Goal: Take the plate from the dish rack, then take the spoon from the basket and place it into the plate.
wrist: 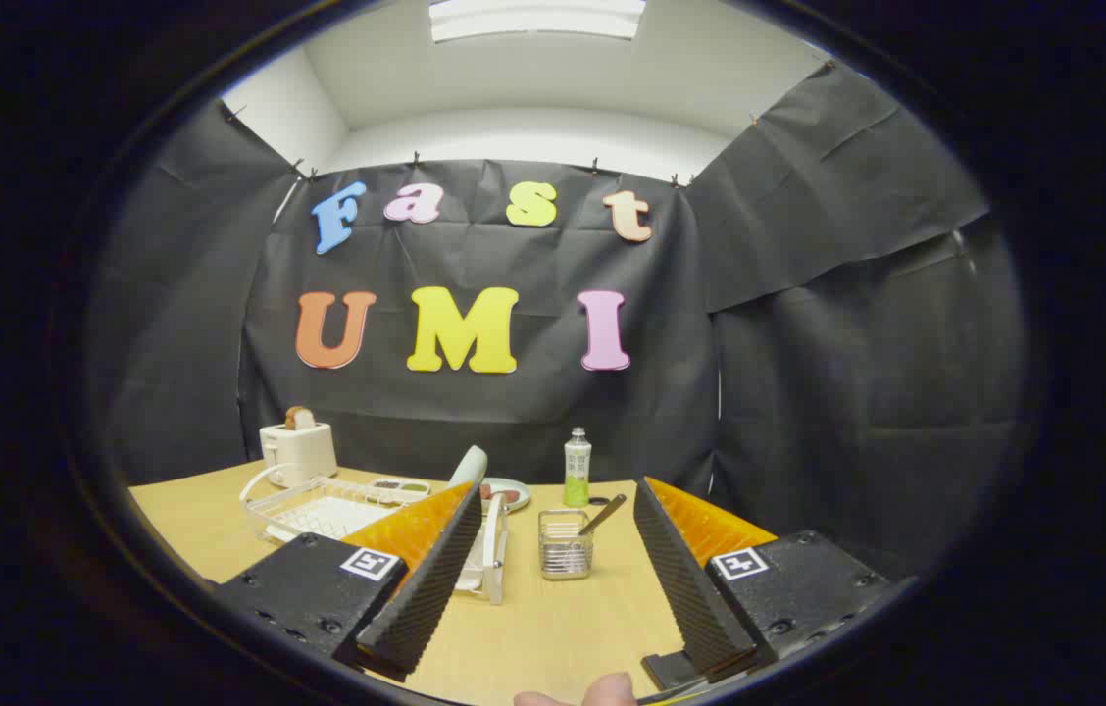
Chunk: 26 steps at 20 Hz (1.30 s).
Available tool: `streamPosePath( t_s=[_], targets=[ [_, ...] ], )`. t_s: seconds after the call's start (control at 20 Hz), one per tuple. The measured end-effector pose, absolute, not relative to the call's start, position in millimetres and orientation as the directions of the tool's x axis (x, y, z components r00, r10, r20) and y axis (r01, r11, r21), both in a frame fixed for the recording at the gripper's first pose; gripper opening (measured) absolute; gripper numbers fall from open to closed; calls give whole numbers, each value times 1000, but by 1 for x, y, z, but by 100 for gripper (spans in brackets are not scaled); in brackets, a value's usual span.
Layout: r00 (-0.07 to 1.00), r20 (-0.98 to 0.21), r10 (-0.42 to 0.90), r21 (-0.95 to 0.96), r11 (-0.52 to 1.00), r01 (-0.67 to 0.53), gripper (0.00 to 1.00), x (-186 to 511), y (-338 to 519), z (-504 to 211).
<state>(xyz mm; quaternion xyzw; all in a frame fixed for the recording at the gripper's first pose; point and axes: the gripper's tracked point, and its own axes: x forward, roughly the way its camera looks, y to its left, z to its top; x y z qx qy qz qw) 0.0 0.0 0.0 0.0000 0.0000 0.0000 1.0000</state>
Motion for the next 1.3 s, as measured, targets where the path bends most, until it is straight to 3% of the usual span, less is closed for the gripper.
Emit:
streamPosePath(
  t_s=[1.3],
  targets=[
    [999,-31,14,25,1000,-13,100,9,7,4]
  ],
)
